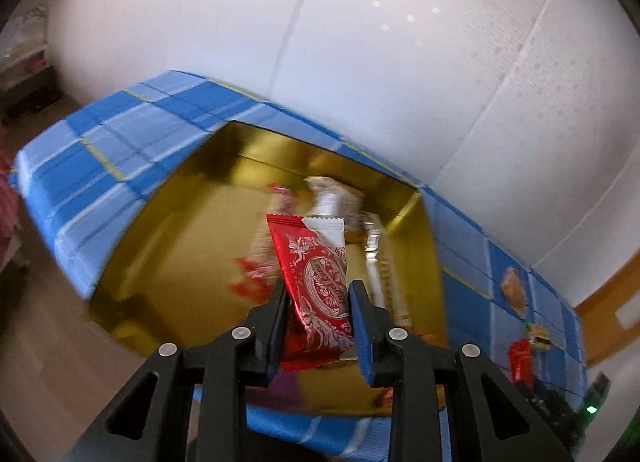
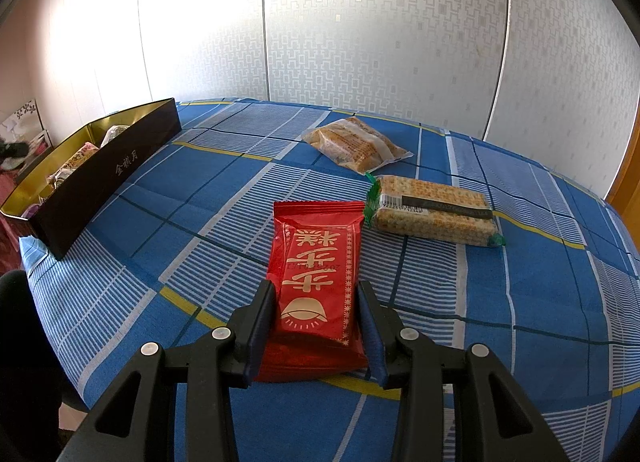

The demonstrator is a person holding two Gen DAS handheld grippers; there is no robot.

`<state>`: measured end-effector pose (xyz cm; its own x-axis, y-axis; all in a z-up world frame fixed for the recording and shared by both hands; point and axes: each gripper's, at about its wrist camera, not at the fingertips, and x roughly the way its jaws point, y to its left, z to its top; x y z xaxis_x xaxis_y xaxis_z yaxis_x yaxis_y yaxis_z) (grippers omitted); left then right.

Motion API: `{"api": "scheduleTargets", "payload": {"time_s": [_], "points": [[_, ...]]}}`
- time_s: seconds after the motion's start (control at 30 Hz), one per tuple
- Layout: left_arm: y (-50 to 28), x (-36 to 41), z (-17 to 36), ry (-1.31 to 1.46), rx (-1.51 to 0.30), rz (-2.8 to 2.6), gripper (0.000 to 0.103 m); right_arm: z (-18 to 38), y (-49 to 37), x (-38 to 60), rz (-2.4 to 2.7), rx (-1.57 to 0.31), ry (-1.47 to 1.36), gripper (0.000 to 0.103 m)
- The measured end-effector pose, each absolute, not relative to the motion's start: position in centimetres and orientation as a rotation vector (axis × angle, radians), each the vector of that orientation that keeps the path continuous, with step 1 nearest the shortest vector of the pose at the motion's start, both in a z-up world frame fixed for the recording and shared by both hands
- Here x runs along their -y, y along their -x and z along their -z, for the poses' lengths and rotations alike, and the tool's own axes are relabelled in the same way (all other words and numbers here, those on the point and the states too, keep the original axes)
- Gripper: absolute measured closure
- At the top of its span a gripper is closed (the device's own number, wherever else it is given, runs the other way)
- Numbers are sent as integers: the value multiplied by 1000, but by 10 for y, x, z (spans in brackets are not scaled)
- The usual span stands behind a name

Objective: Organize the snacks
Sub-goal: 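Carry the red-and-white packet into the tray and open the left tool, then carry the red gold-printed bar packet over the tray with the right tool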

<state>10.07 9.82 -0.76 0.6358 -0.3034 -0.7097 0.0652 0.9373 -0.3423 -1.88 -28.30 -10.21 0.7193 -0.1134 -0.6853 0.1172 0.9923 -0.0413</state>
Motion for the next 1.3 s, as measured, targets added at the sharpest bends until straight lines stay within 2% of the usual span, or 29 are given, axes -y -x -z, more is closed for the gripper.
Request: {"api": "scheduleTargets", "payload": {"time_s": [0.2,0.37,1.3], "points": [[-133,-54,9,318,-874,287,72,102,19,283,128,-757,-8,61],[-156,-33,40,222,-961,235,73,102,19,283,128,-756,-11,61],[-78,-43,31,9,-847,101,68,102,18,283,133,-754,-12,61]]}}
